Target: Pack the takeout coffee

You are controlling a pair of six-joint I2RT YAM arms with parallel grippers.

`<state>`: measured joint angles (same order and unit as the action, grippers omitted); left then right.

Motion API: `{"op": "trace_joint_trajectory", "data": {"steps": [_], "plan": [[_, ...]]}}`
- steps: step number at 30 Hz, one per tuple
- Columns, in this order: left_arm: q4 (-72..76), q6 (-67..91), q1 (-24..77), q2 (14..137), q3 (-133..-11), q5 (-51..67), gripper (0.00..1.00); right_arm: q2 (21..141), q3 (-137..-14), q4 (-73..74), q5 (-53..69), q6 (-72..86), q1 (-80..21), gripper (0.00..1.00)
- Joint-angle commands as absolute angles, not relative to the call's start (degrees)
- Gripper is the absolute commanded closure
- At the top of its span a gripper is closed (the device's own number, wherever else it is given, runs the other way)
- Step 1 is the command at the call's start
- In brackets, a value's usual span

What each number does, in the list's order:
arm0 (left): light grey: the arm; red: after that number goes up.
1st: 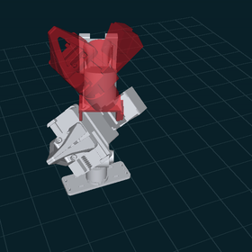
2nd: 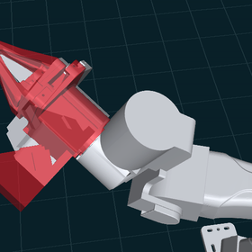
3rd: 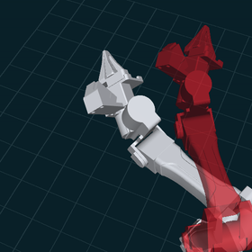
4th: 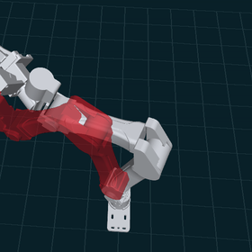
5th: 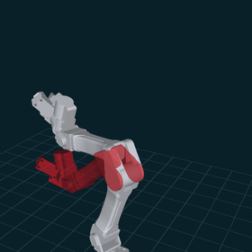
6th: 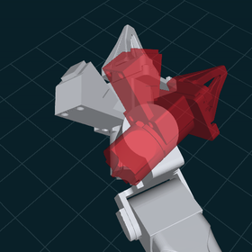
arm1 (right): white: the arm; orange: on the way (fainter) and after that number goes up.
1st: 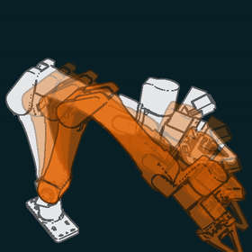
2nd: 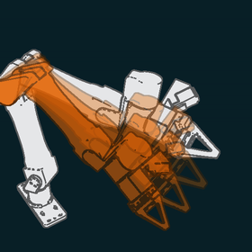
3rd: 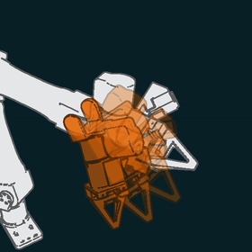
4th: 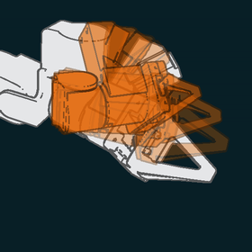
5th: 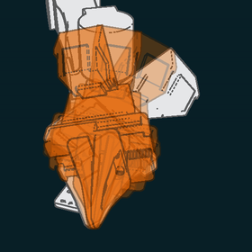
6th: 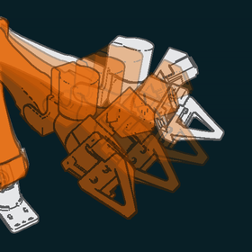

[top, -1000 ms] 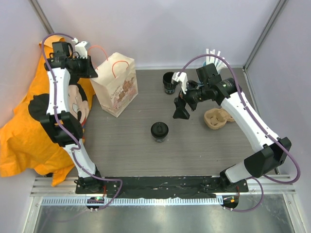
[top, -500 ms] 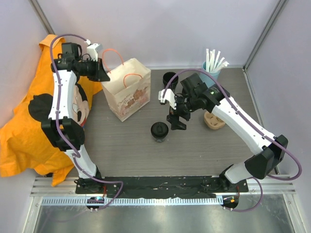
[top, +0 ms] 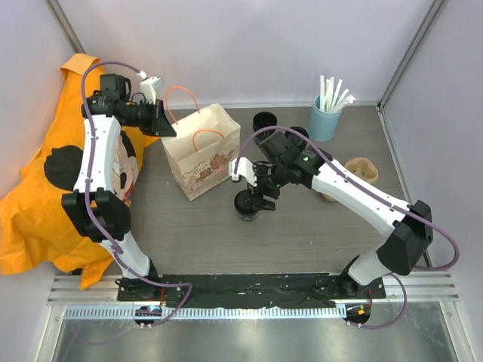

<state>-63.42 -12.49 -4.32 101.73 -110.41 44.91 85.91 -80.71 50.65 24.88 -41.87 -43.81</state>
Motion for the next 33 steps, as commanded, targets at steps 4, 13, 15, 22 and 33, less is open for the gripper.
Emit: {"op": "trace_joint_trajectory", "data": {"steps": [4, 13, 15, 22, 33], "plan": [[-61.70, -12.48, -3.25, 95.71, -107.58, 45.09, 0.92, 88.15, -79.10, 41.84, 22.85, -42.10, -46.32, 0.25], [-59.68, -11.78, -3.25, 93.52, -103.27, 42.54, 0.91, 89.47, -76.74, 40.34, 23.12, -42.80, -47.55, 0.30], [-59.41, -12.04, -3.16, 93.25, -102.49, 41.84, 0.91, 89.91, -76.29, 39.73, 22.59, -43.33, -47.81, 0.30], [-58.89, -12.04, -3.16, 93.16, -101.16, 41.66, 0.91, 91.58, -75.94, 39.20, 20.74, -46.14, -47.64, 0.31], [-58.45, -11.95, -3.16, 92.55, -99.93, 41.05, 0.90, 94.92, -80.59, 46.14, 21.27, -50.62, -47.90, 0.34]]}}
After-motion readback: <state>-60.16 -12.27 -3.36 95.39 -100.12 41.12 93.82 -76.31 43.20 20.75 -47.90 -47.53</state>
